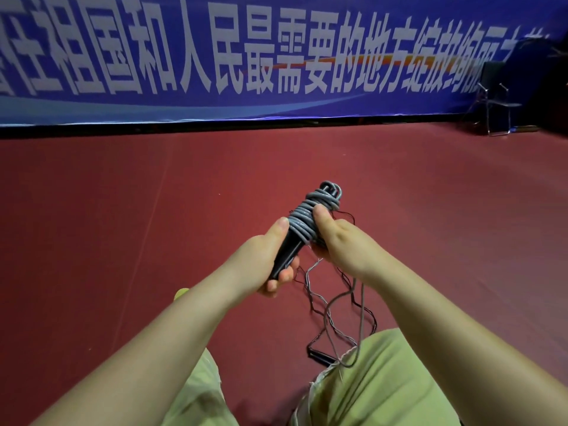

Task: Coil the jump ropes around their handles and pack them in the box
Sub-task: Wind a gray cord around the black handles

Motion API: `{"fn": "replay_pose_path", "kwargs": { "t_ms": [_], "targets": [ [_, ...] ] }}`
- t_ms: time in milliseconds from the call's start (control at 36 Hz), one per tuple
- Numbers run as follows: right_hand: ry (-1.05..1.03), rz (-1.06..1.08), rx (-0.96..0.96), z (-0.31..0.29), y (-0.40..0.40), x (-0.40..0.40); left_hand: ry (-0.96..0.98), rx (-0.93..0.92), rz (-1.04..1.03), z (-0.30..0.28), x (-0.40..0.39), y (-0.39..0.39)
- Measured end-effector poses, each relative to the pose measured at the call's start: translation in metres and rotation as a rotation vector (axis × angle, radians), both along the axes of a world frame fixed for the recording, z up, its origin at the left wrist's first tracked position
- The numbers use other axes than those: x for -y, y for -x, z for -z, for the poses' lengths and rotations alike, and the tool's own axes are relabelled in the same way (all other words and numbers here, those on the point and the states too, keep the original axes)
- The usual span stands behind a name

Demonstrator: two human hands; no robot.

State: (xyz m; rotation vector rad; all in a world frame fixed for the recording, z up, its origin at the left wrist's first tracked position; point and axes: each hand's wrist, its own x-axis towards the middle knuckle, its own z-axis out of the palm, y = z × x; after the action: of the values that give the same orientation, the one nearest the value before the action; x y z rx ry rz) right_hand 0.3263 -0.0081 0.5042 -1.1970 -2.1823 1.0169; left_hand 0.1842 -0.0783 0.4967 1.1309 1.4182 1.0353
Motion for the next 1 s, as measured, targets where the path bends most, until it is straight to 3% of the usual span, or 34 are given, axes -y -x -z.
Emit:
{"fn": "replay_pose_path", "kwargs": {
  "t_ms": [83, 194, 333, 472, 528, 583, 639, 722, 778, 861, 1000],
  "targets": [
    [0.05, -0.017, -0.012, 0.002, 0.001, -0.001, -0.009, -0.091, -0.017, 0.003, -0.002, 0.004],
    [0.152, -0.038, 0.023, 0.009, 0.0, -0.001, -0.098, -0.465, -0.034, 0.012, -0.003, 0.016],
    [0.227, -0.034, 0.035, 0.018, -0.002, -0.002, -0.118, -0.699, -0.035, 0.018, 0.002, 0.014],
    [0.239, 0.004, 0.031, 0.015, -0.001, 0.001, -0.183, -1.045, -0.069, 0.018, 0.006, 0.01],
    [0.232, 0.032, 0.013, 0.011, 0.0, 0.002, -0.22, -1.06, -0.08, 0.018, 0.007, 0.01],
    [0.157, 0.038, -0.012, 0.006, -0.002, 0.006, -0.188, -0.917, -0.037, 0.018, 0.007, 0.014],
    [0.048, 0.051, -0.067, 0.006, -0.004, 0.008, -0.111, -0.64, 0.097, 0.014, 0.008, 0.017],
    [0.136, -0.026, -0.227, 0.008, -0.005, 0.011, -0.029, -0.068, 0.276, 0.009, 0.015, 0.021],
    [0.21, -0.056, -0.336, 0.01, -0.005, 0.012, 0.02, 0.188, 0.392, 0.01, 0.018, 0.026],
    [0.25, -0.146, -0.467, 0.017, -0.004, 0.015, 0.108, 0.481, 0.54, 0.019, 0.019, 0.027],
    [0.264, -0.205, -0.497, 0.021, 0.0, 0.019, 0.097, 0.823, 0.801, 0.029, 0.021, 0.012]
  ]
}}
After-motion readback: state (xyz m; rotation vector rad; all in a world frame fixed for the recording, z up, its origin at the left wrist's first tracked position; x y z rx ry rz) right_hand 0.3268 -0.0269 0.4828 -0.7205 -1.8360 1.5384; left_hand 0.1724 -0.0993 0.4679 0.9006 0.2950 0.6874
